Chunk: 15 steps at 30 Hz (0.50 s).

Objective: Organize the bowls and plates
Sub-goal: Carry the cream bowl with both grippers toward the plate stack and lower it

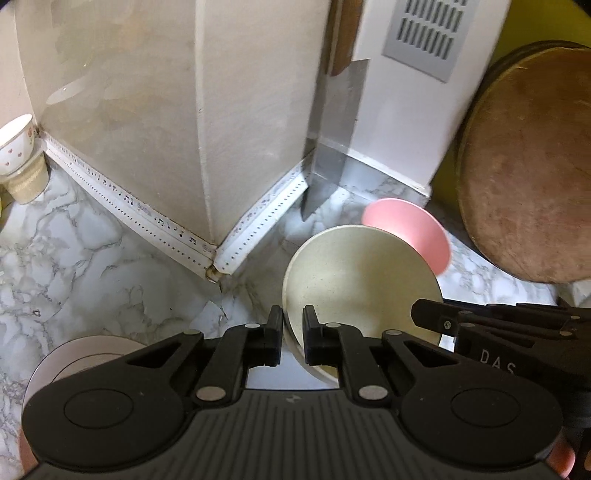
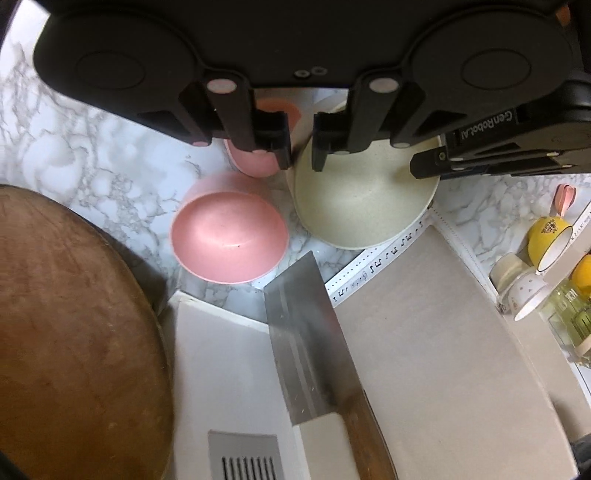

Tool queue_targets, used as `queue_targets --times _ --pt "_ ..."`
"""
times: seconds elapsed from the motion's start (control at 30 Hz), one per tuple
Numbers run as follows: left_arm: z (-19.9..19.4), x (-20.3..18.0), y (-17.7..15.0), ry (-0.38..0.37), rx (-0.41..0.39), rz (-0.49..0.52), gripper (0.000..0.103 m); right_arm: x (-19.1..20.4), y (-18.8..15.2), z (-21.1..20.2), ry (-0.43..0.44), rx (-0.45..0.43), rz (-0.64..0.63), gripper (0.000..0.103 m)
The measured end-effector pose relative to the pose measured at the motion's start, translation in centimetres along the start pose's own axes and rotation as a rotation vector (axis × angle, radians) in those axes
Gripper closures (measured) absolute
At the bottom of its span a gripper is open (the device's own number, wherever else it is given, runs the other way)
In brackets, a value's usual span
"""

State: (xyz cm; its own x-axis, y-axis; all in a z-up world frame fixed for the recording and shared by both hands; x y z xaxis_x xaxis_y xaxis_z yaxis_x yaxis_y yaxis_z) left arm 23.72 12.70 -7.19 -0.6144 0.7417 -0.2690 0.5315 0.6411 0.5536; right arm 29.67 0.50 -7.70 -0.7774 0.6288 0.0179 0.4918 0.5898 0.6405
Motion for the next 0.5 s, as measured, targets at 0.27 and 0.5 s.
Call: queue_targets --times 0.27,0.5 --pt "-3.0 -1.8 -2.7 -0.052 0.007 0.057 0.093 -0.1 -2.7 -4.6 -0.037 -0.022 0.052 0.091" --pt "-4.5 -3.6 -5.7 -0.109 0.046 0.119 0.093 -0.7 -6.2 -7.7 -0.076 -0.019 0.118 0.090"
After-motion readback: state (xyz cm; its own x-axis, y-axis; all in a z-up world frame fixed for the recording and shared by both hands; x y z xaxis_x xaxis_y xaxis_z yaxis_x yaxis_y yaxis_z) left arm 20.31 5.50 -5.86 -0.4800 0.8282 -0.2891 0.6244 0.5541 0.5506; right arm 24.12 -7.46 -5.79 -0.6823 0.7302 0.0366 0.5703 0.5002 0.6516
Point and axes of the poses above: each gripper's, at about its wrist camera, not at the fingertips, and z roughly the way its jaws point, x to its left, y to its top, the point moved 6 cm from there along z, roughly the way its jaws point, and after that the axes turned 13 degrees about -z, right-handed, at the moved point
